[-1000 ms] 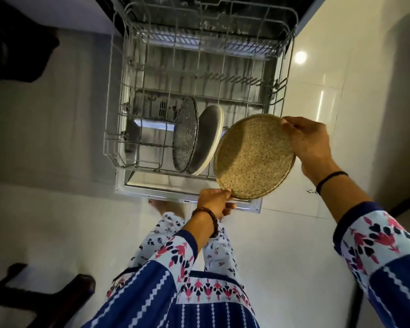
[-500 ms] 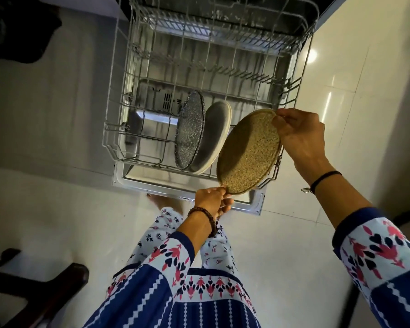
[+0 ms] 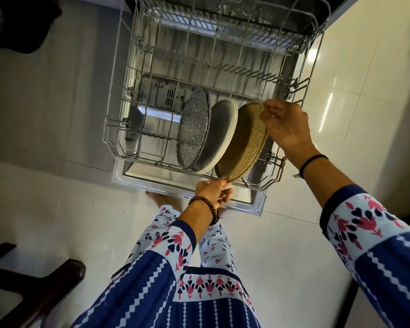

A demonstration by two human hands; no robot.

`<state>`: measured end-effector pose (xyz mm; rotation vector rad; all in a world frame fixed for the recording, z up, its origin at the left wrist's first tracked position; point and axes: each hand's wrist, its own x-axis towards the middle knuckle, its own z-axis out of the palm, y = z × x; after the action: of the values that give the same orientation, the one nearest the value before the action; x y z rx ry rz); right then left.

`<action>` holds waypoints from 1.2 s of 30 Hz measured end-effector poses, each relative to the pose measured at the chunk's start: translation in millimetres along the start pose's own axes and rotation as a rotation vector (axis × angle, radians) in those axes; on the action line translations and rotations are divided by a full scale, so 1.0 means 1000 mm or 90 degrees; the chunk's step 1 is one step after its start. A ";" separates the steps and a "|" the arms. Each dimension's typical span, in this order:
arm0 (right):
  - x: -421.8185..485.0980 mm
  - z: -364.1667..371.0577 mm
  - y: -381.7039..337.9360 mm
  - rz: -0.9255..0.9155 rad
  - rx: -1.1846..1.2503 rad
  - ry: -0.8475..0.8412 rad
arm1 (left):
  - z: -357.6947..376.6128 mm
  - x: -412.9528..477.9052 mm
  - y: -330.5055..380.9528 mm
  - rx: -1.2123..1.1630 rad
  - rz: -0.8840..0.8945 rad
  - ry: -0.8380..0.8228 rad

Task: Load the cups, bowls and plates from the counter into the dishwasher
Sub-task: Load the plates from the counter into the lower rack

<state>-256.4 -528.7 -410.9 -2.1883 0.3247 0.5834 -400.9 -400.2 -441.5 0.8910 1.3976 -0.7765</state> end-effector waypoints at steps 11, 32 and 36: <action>-0.015 0.010 0.008 0.014 -0.044 -0.014 | -0.004 -0.013 0.002 -0.030 -0.006 -0.050; -0.188 -0.005 -0.209 -0.223 0.043 -0.042 | -0.129 -0.248 0.094 -0.038 0.312 -0.079; -0.225 -0.013 -0.275 -0.271 0.098 -0.090 | -0.177 -0.313 0.110 0.082 0.444 -0.033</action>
<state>-331.5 -359.6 -107.0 -1.9735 -0.1666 0.4532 -402.2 -210.8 -116.7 1.3452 0.8961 -0.3486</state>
